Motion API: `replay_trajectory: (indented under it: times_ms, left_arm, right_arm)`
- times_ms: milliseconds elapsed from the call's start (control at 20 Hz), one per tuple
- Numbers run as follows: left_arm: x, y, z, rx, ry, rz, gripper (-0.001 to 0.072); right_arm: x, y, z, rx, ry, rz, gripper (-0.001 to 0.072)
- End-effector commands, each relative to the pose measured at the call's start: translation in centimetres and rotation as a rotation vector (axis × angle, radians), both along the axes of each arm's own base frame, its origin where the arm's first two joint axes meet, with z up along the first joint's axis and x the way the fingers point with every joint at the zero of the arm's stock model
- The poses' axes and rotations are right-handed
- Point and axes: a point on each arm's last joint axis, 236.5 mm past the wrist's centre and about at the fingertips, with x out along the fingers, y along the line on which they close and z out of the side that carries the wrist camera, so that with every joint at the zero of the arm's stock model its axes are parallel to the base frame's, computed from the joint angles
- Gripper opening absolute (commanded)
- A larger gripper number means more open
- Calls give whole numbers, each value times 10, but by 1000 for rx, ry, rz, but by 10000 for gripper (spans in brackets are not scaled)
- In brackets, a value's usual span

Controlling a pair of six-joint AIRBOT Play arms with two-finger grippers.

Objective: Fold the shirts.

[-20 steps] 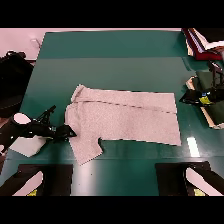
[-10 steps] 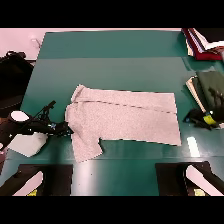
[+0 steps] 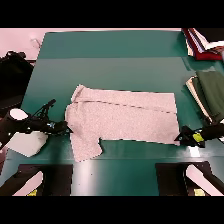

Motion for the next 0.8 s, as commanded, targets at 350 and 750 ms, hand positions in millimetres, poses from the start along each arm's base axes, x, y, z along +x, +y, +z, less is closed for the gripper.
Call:
replay_trajectory:
  times_ms: [350, 750]
  left_arm:
    - [-50, 43, 45, 239, -41, -48, 21]
    - [-4, 44, 91, 235, -217, 31, 22]
  right_arm:
    - [-1, -24, 51, -235, 11, 334, 13]
    - [37, -33, 105, -330, -169, 321, 12]
